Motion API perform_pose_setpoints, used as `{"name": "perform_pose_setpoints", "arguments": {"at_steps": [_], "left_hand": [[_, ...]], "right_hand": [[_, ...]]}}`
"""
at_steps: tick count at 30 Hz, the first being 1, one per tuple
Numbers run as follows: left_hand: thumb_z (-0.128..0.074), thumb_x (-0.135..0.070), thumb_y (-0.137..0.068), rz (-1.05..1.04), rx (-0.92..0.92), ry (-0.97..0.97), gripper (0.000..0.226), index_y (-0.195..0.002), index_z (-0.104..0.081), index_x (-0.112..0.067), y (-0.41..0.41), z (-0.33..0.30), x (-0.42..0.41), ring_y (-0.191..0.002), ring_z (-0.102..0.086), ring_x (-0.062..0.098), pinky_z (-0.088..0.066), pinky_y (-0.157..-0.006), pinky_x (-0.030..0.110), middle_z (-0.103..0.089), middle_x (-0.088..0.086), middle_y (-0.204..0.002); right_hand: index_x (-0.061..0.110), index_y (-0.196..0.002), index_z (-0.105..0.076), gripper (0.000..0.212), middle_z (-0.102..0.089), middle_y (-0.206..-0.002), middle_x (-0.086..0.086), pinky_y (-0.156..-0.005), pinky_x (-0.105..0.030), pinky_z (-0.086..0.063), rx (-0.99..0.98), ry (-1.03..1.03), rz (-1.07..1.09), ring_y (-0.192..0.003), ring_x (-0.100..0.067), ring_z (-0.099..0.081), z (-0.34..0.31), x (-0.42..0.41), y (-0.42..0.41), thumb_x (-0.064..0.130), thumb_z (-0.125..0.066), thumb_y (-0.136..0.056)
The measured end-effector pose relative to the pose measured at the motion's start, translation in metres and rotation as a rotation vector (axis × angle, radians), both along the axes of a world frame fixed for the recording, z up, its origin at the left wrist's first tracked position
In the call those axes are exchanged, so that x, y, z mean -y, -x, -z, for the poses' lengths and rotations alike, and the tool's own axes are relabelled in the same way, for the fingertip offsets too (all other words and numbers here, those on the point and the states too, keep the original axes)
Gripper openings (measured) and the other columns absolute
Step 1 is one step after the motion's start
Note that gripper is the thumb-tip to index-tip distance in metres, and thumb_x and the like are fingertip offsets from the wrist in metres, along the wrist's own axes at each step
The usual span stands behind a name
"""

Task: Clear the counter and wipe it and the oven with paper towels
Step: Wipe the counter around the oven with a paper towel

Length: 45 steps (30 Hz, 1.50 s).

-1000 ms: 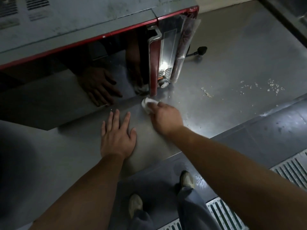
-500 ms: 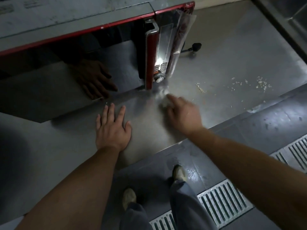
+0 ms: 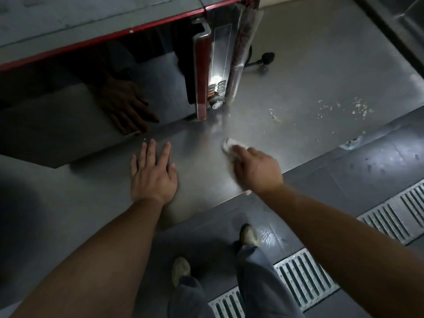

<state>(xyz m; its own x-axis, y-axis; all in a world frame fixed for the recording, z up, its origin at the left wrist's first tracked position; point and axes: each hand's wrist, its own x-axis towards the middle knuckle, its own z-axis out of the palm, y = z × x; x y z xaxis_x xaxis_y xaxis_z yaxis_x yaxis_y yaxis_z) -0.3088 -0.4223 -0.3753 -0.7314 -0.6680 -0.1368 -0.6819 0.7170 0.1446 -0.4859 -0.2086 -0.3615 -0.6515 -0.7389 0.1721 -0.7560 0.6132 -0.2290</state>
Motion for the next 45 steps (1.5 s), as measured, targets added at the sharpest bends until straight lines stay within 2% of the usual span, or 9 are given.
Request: {"name": "perform_pose_setpoints", "arguments": {"at_steps": [6,10,16,20,26,29,35,39,45], "left_hand": [[-0.030,-0.042,-0.101,-0.036,0.081,0.008,0.062,-0.159,-0.010,-0.034,0.006,-0.006,-0.008,-0.154,0.004,0.023,-0.002,-0.123,0.053,-0.001,0.005,-0.168],[-0.034,-0.036,-0.099,-0.110,0.116,-0.082,0.064,-0.160,-0.013,-0.027,0.025,-0.020,-0.016,-0.154,0.003,0.026,-0.009,-0.123,0.051,-0.002,0.009,-0.168],[-0.038,-0.037,-0.098,-0.041,0.087,-0.059,0.061,-0.156,-0.030,-0.017,0.058,-0.031,-0.052,-0.154,-0.009,0.025,-0.013,-0.123,0.043,-0.020,0.009,-0.165],[-0.041,-0.036,-0.098,-0.026,0.035,-0.049,0.060,-0.155,-0.031,-0.022,0.079,-0.028,-0.071,-0.154,-0.010,0.028,-0.012,-0.123,0.047,-0.021,0.010,-0.165],[-0.037,-0.042,-0.099,-0.009,0.022,-0.037,0.066,-0.160,-0.014,-0.028,0.117,-0.025,-0.098,-0.154,0.001,0.029,-0.006,-0.124,0.050,-0.005,0.011,-0.168],[-0.033,-0.047,-0.100,0.014,0.031,-0.055,0.067,-0.160,-0.009,-0.030,0.138,-0.023,-0.109,-0.154,0.007,0.028,-0.004,-0.123,0.051,0.002,0.010,-0.168],[-0.020,-0.052,-0.098,-0.008,0.080,-0.110,0.067,-0.160,-0.001,-0.031,0.171,-0.013,-0.128,-0.152,0.019,0.027,0.006,-0.121,0.057,0.012,0.008,-0.167],[-0.017,-0.056,-0.095,-0.030,0.067,-0.072,0.070,-0.160,-0.003,-0.032,0.172,-0.002,-0.133,-0.152,0.020,0.027,0.008,-0.119,0.059,0.011,0.009,-0.167],[-0.030,-0.056,-0.093,-0.045,0.011,-0.019,0.071,-0.158,-0.018,-0.032,0.171,0.006,-0.133,-0.154,0.005,0.029,-0.002,-0.120,0.060,-0.005,0.010,-0.168]], "right_hand": [[0.023,-0.131,-0.053,0.036,-0.064,-0.110,-0.015,-0.077,-0.040,-0.049,0.198,-0.105,0.299,-0.096,-0.039,-0.062,-0.020,-0.003,0.069,0.027,-0.047,-0.095],[0.020,-0.130,-0.058,0.041,-0.067,-0.097,-0.013,-0.065,-0.039,-0.050,0.113,0.097,0.097,-0.080,-0.038,-0.063,-0.031,0.003,0.028,0.036,-0.048,-0.094],[0.023,-0.123,-0.062,0.043,-0.064,-0.078,-0.006,-0.052,-0.033,-0.047,0.058,0.058,-0.160,-0.062,-0.032,-0.061,-0.010,-0.017,-0.020,0.022,-0.069,-0.081],[0.025,-0.120,-0.065,0.038,-0.065,-0.078,-0.007,-0.051,-0.033,-0.047,0.047,-0.049,-0.052,-0.063,-0.033,-0.064,-0.004,-0.027,0.032,0.025,-0.069,-0.082],[0.035,-0.135,-0.051,0.041,-0.063,-0.110,-0.014,-0.082,-0.040,-0.050,0.261,-0.215,0.311,-0.099,-0.039,-0.063,-0.017,-0.040,0.146,0.027,-0.049,-0.095],[0.031,-0.135,-0.051,0.040,-0.062,-0.114,-0.017,-0.085,-0.040,-0.048,0.291,-0.214,0.373,-0.104,-0.039,-0.061,-0.027,-0.051,0.172,0.028,-0.048,-0.095],[0.026,-0.128,-0.062,0.046,-0.069,-0.094,-0.011,-0.062,-0.038,-0.053,0.096,0.153,0.175,-0.078,-0.037,-0.066,-0.030,-0.040,0.140,0.042,-0.041,-0.090],[0.026,-0.130,-0.060,0.041,-0.065,-0.082,-0.006,-0.051,-0.034,-0.050,0.129,0.185,0.014,-0.066,-0.031,-0.062,-0.018,0.000,0.114,0.032,-0.056,-0.089],[0.029,-0.135,-0.054,0.043,-0.066,-0.103,-0.009,-0.070,-0.037,-0.050,0.214,-0.016,0.004,-0.090,-0.035,-0.065,-0.004,0.033,0.134,0.034,-0.052,-0.093]]}}
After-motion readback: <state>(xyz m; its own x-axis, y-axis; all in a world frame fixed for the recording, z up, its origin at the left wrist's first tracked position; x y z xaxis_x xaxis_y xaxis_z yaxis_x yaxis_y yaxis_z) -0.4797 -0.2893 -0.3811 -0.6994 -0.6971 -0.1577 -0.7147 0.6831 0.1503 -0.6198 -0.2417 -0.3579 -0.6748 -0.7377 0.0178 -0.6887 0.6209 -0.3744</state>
